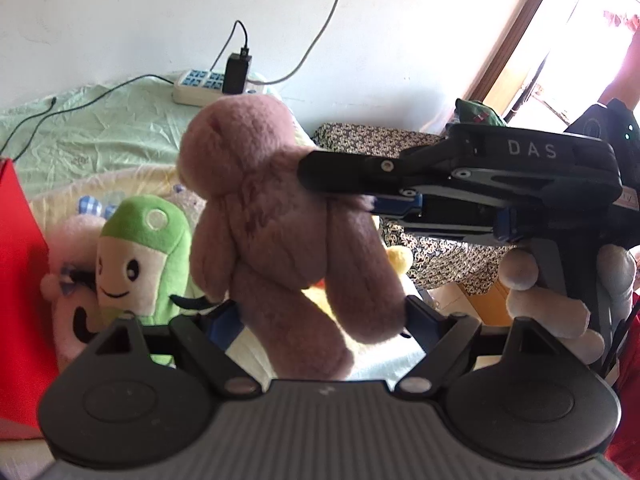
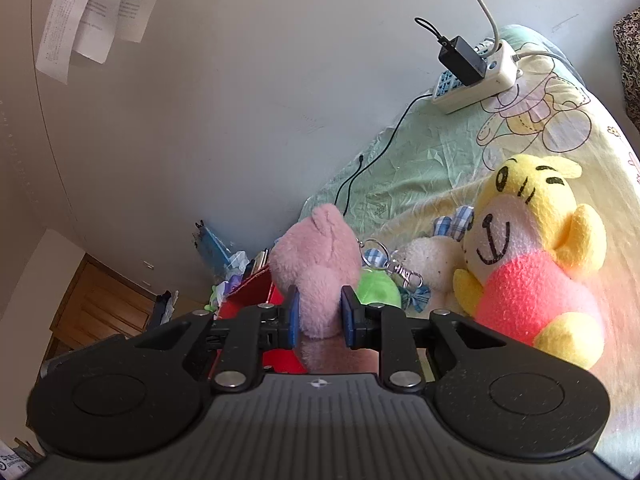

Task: Organize objects
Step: 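Close the right gripper on the pink teddy bear and lift it, then carry the pink teddy bear with the right gripper over the red box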

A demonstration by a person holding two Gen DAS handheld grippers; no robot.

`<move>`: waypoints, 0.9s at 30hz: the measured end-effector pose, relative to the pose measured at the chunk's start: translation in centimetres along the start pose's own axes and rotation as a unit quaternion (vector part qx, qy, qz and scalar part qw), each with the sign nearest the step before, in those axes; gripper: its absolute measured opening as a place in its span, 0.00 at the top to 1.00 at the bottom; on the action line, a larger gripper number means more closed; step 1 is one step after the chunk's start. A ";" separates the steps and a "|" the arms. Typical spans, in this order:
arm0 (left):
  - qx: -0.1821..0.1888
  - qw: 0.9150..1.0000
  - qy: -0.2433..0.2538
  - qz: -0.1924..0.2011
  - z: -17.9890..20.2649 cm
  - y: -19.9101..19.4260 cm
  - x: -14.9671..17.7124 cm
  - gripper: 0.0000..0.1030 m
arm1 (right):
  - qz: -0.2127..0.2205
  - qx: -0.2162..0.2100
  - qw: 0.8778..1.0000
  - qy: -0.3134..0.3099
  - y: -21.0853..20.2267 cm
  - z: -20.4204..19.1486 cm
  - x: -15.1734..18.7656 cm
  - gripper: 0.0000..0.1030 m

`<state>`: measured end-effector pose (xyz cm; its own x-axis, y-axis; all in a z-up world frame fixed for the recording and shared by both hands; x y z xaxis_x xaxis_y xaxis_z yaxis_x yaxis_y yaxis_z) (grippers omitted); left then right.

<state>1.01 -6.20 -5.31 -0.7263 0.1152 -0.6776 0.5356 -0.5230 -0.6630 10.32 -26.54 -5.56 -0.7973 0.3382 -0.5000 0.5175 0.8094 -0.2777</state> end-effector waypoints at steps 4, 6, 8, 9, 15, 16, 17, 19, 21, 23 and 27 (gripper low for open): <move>-0.017 1.000 -0.004 0.021 -0.3 -2.1 0.2 0.19 | 0.001 -0.025 1.000 0.000 0.6 -1.5 0.0 0.78; -0.028 0.999 -0.008 0.032 -0.9 -3.3 0.3 0.19 | -0.001 -0.037 0.999 -0.001 1.3 -2.3 0.2 0.78; -0.040 0.998 -0.010 0.043 -1.6 -4.6 0.5 0.19 | -0.005 -0.046 0.999 -0.002 2.3 -3.3 0.4 0.78; -0.045 0.998 -0.012 0.049 -2.0 -5.2 0.5 0.19 | -0.007 -0.051 0.999 -0.004 2.9 -4.0 0.4 0.78; -0.070 0.994 -0.023 0.078 -5.5 -9.1 0.3 0.19 | -0.018 -0.071 0.997 -0.028 6.7 -7.9 1.4 0.78; -0.072 0.994 -0.026 0.082 -6.3 -9.8 0.3 0.19 | -0.019 -0.073 0.997 -0.030 7.5 -8.6 1.7 0.78; -0.073 0.993 -0.028 0.084 -7.2 -10.3 0.3 0.19 | -0.020 -0.075 0.996 -0.032 8.2 -9.1 1.9 0.78; -0.078 0.993 -0.030 0.087 -9.1 -11.5 0.3 0.19 | -0.020 -0.077 0.996 -0.033 10.0 -10.4 2.7 0.78; -0.088 0.992 -0.028 0.087 -10.9 -12.6 0.3 0.19 | -0.021 -0.080 0.996 -0.027 11.8 -11.4 3.4 0.78; -0.094 0.991 -0.028 0.091 -13.0 -13.9 0.4 0.19 | -0.024 -0.084 0.996 -0.022 14.0 -12.4 4.0 0.78; -0.104 0.990 -0.029 0.092 -17.4 -15.8 0.5 0.19 | -0.024 -0.080 0.996 -0.014 18.0 -14.0 5.3 0.78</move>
Point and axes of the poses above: each gripper's, at about its wrist camera, not at the fingertips, and y roughly the way its jaws point, z to its right, x to its underside, the point moved 2 cm from there along y, roughly the way its jaws point, and after that the axes turned 3 degrees about z, right-handed, at the moved point
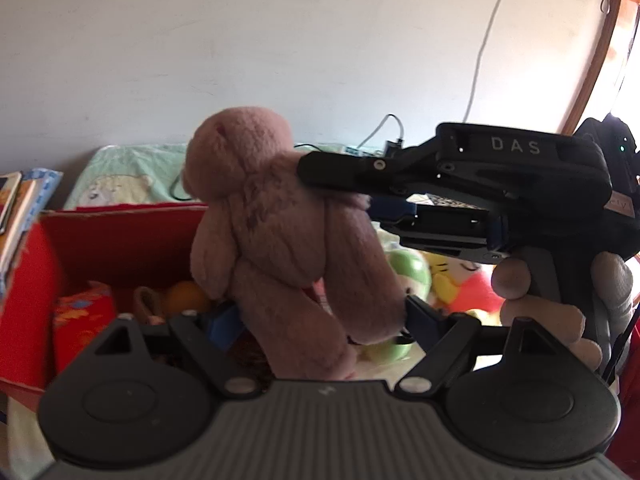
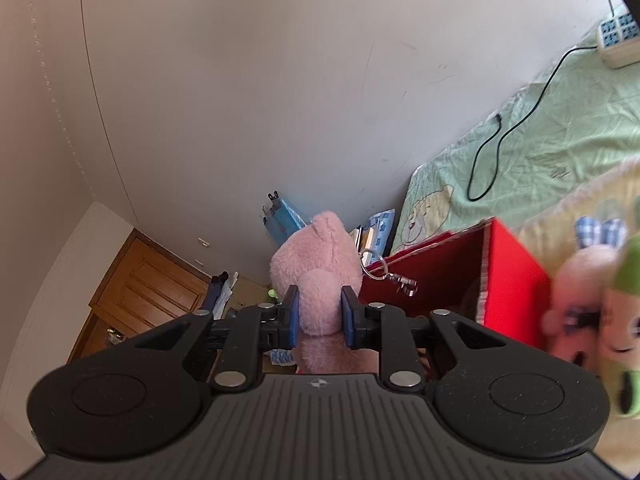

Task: Organize objects
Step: 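Carry the pink teddy bear with the right gripper over the red box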

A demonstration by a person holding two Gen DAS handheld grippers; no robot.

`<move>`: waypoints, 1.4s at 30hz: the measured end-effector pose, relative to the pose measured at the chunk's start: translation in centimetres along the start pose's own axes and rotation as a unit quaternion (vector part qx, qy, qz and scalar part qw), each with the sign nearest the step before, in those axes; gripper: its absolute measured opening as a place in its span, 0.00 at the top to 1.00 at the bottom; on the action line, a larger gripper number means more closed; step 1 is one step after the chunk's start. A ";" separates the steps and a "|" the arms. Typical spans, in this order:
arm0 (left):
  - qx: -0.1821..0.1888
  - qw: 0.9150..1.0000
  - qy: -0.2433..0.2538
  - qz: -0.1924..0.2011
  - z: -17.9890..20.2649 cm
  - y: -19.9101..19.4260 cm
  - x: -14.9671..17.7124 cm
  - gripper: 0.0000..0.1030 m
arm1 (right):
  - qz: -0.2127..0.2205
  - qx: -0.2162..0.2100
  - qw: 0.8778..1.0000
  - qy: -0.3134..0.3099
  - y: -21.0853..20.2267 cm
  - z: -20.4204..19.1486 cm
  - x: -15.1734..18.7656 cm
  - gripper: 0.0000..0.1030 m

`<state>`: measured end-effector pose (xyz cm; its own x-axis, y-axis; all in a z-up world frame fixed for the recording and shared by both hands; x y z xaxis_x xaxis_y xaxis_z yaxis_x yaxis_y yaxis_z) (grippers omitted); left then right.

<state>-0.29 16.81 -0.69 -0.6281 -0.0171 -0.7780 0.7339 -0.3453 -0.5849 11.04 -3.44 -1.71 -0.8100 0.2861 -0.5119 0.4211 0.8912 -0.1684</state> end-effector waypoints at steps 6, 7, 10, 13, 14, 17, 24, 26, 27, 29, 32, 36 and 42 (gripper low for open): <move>-0.022 1.000 0.008 -0.015 -6.3 0.5 0.0 0.19 | -0.003 0.017 0.999 0.046 6.4 0.3 1.8 0.78; -0.024 0.999 0.009 -0.019 -7.3 0.5 0.2 0.19 | -0.005 0.021 0.998 0.055 7.1 0.5 2.2 0.78; -0.022 0.999 0.003 -0.032 -10.0 0.3 0.7 0.18 | -0.009 0.033 0.996 0.082 9.2 1.1 3.3 0.78; -0.021 0.999 -0.005 -0.048 -12.1 0.7 1.0 0.18 | -0.012 0.051 0.993 0.109 10.9 1.8 4.1 0.78; -0.021 0.998 -0.005 -0.052 -12.7 1.0 1.2 0.18 | -0.013 0.057 0.991 0.117 11.3 2.1 4.4 0.78; -0.028 0.998 0.000 -0.063 -13.8 1.6 1.7 0.18 | -0.016 0.072 0.986 0.149 12.4 2.8 5.3 0.78; -0.041 0.996 -0.003 -0.080 -15.6 1.4 2.7 0.18 | -0.024 0.126 0.973 0.192 14.0 3.4 7.1 0.78; -0.043 0.996 -0.006 -0.083 -15.8 1.1 2.9 0.18 | -0.032 0.143 0.969 0.198 14.5 3.5 7.3 0.78; -0.046 0.995 -0.007 -0.084 -16.0 1.0 2.9 0.18 | -0.037 0.151 0.968 0.199 14.7 3.5 7.3 0.78; -0.051 0.995 -0.005 -0.081 -16.1 0.7 3.0 0.19 | -0.040 0.156 0.968 0.195 14.9 3.2 7.3 0.79; -0.068 0.995 0.005 -0.074 -16.0 0.3 3.1 0.22 | -0.054 0.168 0.965 0.196 15.4 3.2 7.6 0.79; -0.072 0.995 0.000 -0.075 -16.3 -0.1 3.2 0.22 | -0.078 0.174 0.964 0.187 16.0 3.2 7.8 0.79; -0.088 0.993 0.008 -0.075 -15.7 -0.5 3.3 0.24 | -0.143 0.176 0.959 0.172 17.2 3.3 8.3 0.78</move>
Point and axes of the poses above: each gripper's, at about its wrist camera, not at the fingertips, and y roughly the way its jaws point, z to its right, x to its underside, the point moved 2 cm from there along y, roughly the way its jaws point, and after that the axes turned 3 degrees about z, right-handed, at the moved point
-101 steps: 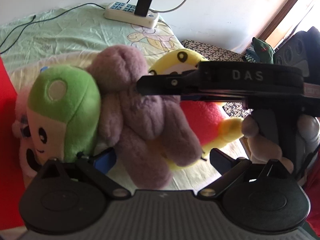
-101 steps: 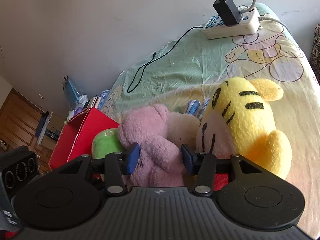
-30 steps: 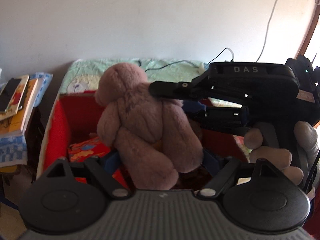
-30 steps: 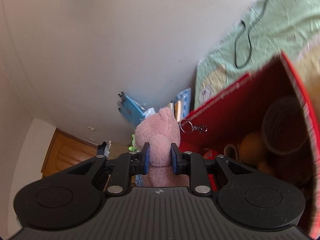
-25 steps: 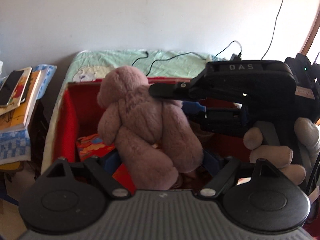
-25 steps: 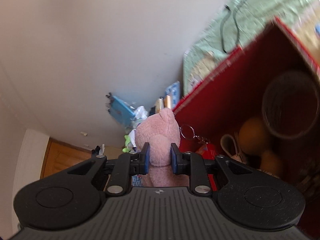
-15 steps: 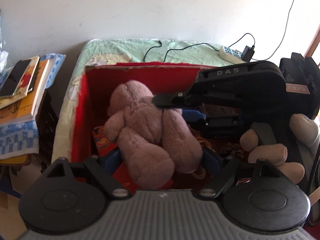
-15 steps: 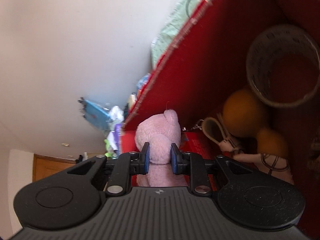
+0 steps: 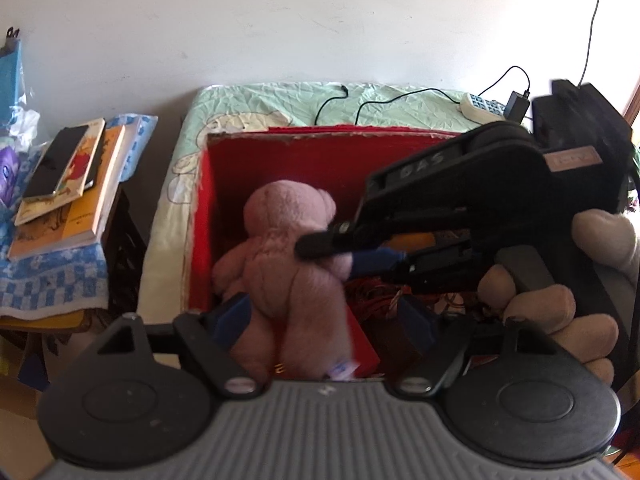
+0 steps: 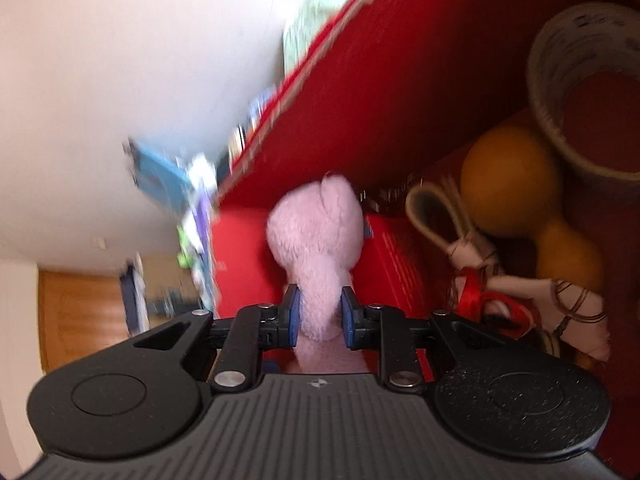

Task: Organize objects
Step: 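Carry the pink teddy bear with the right gripper over the red box, then lower the pink teddy bear into the red box and open the right gripper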

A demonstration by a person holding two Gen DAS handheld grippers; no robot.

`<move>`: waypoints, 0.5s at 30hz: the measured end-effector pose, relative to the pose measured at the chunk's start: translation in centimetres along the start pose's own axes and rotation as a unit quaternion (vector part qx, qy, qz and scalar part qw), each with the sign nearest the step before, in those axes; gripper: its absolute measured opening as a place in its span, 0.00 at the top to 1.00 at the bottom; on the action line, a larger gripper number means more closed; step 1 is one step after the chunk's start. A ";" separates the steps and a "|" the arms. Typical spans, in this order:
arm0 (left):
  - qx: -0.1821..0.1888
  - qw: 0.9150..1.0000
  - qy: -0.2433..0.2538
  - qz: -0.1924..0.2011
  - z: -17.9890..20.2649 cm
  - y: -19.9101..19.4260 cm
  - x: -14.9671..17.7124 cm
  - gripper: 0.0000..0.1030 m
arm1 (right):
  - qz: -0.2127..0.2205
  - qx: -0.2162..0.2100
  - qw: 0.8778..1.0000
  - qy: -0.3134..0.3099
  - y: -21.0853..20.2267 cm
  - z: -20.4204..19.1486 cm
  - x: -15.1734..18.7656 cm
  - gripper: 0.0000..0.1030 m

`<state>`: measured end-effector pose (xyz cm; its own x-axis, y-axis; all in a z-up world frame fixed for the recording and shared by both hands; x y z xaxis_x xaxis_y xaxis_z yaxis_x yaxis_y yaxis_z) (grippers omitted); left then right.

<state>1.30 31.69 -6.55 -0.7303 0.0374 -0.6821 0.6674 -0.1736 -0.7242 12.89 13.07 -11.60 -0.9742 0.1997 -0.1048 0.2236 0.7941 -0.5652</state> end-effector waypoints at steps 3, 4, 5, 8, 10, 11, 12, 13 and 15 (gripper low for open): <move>-0.008 1.000 0.002 -0.002 0.1 0.2 0.0 0.26 | 0.003 0.009 1.000 -0.026 -0.2 -0.4 0.1 0.75; -0.011 1.000 0.002 -0.003 0.1 0.2 0.0 0.26 | 0.010 0.013 0.999 -0.027 -0.3 -0.3 0.2 0.71; -0.014 1.000 0.003 -0.004 0.1 0.3 0.0 0.26 | 0.016 0.016 0.999 -0.028 -0.6 -0.3 0.3 0.70; -0.026 1.000 0.007 -0.011 0.4 0.4 -0.1 0.25 | 0.032 0.015 0.999 -0.037 -1.4 -0.3 0.8 0.69; -0.037 0.999 0.013 -0.016 0.8 0.7 -0.1 0.23 | 0.039 0.012 0.999 -0.035 -1.5 0.0 0.8 0.68; -0.041 0.999 0.016 -0.020 0.9 0.8 0.0 0.22 | 0.042 0.011 0.998 -0.035 -1.6 0.0 0.7 0.66; -0.044 0.999 0.018 -0.023 1.1 0.9 0.0 0.22 | 0.044 0.010 0.998 -0.035 -1.6 0.1 0.7 0.66; -0.048 0.998 0.021 -0.026 1.2 1.0 0.0 0.22 | 0.049 0.010 0.998 -0.036 -2.0 0.2 0.5 0.66; -0.054 0.998 0.025 -0.032 1.3 1.3 0.0 0.22 | 0.060 0.013 0.997 -0.043 -2.6 0.1 0.4 0.66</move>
Point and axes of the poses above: each gripper's, at about its wrist camera, not at the fingertips, and y roughly the way its jaws point, z to its right, x to its underside, the point moved 2 cm from there along y, roughly the way its jaws point, and after that the axes turned 3 degrees about z, right-handed, at the moved point
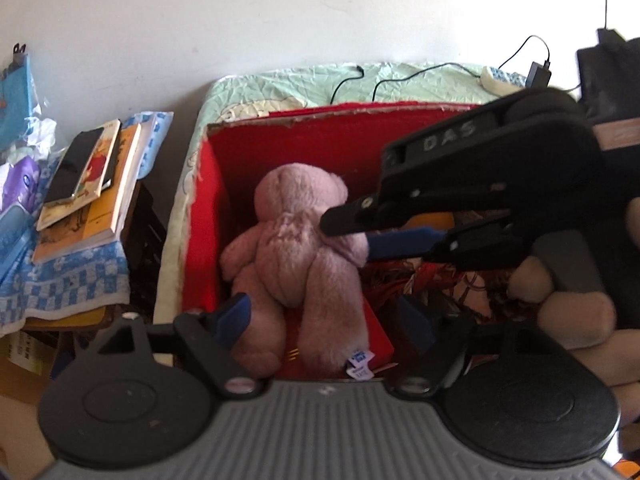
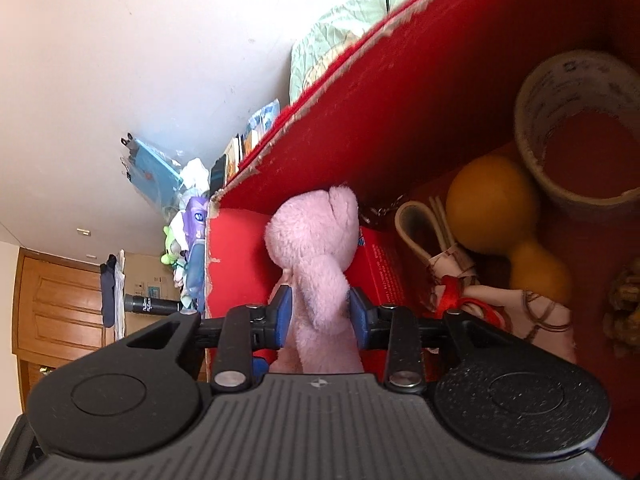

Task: Organize objects
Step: 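Lower the pink teddy bear into the red box and open the right gripper, then withdraw the right gripper and move it toward the yellow tiger plush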

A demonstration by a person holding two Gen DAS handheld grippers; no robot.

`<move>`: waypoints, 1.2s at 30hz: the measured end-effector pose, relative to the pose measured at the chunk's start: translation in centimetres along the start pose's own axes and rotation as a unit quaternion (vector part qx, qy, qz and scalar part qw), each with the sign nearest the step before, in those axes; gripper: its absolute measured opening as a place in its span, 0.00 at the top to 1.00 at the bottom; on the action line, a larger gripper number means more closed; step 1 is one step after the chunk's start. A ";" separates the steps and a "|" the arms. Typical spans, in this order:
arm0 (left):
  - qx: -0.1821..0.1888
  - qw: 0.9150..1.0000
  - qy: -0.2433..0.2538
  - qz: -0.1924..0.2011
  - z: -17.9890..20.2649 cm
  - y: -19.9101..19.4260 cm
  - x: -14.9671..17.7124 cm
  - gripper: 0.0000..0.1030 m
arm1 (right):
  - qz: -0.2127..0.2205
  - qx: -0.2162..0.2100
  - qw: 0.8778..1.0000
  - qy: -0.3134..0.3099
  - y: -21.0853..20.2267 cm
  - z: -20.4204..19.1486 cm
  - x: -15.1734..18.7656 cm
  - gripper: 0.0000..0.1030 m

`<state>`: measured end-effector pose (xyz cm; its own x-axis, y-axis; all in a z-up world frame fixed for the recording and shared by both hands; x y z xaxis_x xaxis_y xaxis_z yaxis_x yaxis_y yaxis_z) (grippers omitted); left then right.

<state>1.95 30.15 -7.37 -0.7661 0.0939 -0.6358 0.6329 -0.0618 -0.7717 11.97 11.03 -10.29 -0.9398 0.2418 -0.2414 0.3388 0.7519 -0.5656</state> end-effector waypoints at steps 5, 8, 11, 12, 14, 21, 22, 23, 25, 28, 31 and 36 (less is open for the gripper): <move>-0.016 1.000 0.003 -0.016 0.1 0.3 -0.5 0.22 | 0.027 0.018 0.999 -0.017 -1.1 -0.5 -0.5 0.66; -0.027 0.999 0.008 -0.022 0.3 0.3 -0.9 0.22 | 0.045 0.037 0.998 -0.033 -1.9 -0.8 -0.5 0.66; -0.027 0.999 0.010 -0.027 0.8 0.4 -1.2 0.20 | 0.057 0.048 0.996 -0.044 -2.6 -1.1 -0.4 0.66; -0.028 0.999 0.010 -0.030 0.9 0.5 -1.3 0.20 | 0.062 0.053 0.996 -0.048 -2.7 -1.3 -0.3 0.66; -0.030 0.999 0.013 -0.035 1.3 0.6 -1.4 0.20 | 0.071 0.058 0.994 -0.054 -3.3 -1.3 -0.3 0.66; -0.048 0.998 0.023 -0.045 2.8 0.5 -1.9 0.20 | 0.084 0.063 0.993 -0.060 -5.5 -0.4 -0.1 0.66; -0.052 0.997 0.024 -0.046 3.1 0.4 -1.9 0.19 | 0.084 0.062 0.993 -0.061 -5.6 -0.3 -0.2 0.66; -0.056 0.997 0.025 -0.047 3.3 0.3 -2.0 0.19 | 0.084 0.060 0.993 -0.063 -5.9 -0.2 -0.2 0.66; -0.065 0.997 0.024 -0.046 3.8 0.1 -2.1 0.19 | 0.084 0.053 0.993 -0.068 -6.5 0.1 -0.2 0.66; -0.078 0.996 0.015 -0.048 4.8 -0.4 -2.1 0.19 | 0.079 0.045 0.993 -0.078 -7.6 0.5 -0.3 0.66; -0.089 0.995 0.010 -0.046 5.9 -1.0 -2.2 0.18 | 0.074 0.037 0.993 -0.085 -8.9 0.9 -0.6 0.67; -0.108 0.993 -0.004 -0.042 8.2 -1.9 -2.1 0.16 | 0.062 0.029 0.992 -0.104 -11.0 1.7 -1.0 0.67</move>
<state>1.45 21.93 -4.61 -0.8179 0.0812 -0.5696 0.5747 0.1604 -0.8025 9.28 1.42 -5.18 -0.8637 0.1938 -0.4653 0.4584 0.6858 -0.5653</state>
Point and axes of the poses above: each gripper's, at about its wrist camera, not at the fingertips, and y roughly the way its jaws point, z to its right, x to its underside, the point moved 2 cm from there along y, roughly the way its jaws point, and after that the axes turned 3 degrees about z, right-handed, at the moved point
